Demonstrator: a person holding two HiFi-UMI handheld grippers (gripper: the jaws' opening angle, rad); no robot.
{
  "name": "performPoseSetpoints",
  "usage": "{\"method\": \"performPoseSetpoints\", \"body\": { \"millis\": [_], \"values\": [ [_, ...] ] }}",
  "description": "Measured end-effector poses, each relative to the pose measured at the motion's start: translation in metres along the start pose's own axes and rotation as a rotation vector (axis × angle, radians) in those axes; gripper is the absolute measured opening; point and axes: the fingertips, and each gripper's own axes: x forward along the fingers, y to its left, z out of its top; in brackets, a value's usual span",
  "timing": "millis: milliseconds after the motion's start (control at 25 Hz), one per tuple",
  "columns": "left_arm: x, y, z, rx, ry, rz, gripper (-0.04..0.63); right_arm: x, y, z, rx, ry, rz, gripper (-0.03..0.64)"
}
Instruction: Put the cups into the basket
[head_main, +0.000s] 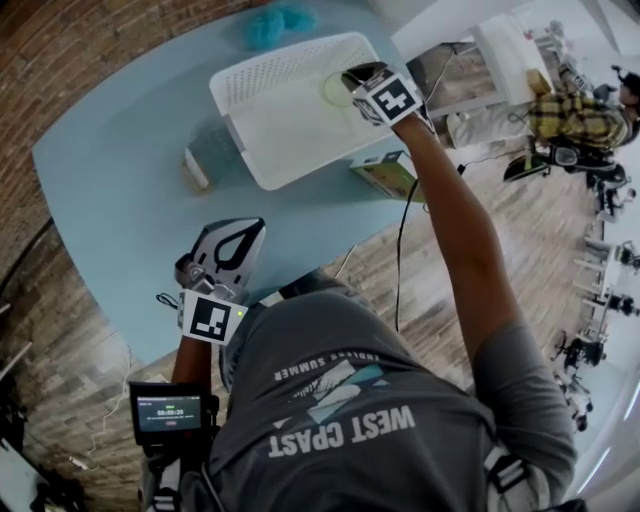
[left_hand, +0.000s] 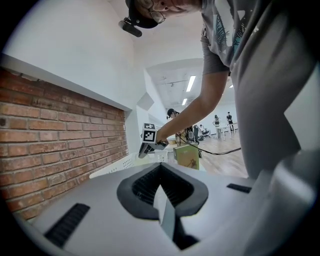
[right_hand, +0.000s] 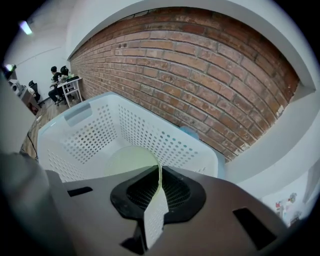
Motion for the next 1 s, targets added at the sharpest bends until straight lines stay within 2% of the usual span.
{"method": "performPoseSetpoints", "body": {
  "millis": [320,1000],
  "values": [
    [-0.001,0.004,-0.002,-0.009,0.008,0.015,0.000,0.021,-0.003,-0.003,0.047,0.019,0.010,0.029],
    [-0.005,0.009,-0.009,-0.035,0.023,0.036,0.000,0.059,-0.002,-0.005,0.075,0.072,0.040,0.029]
  ]
}}
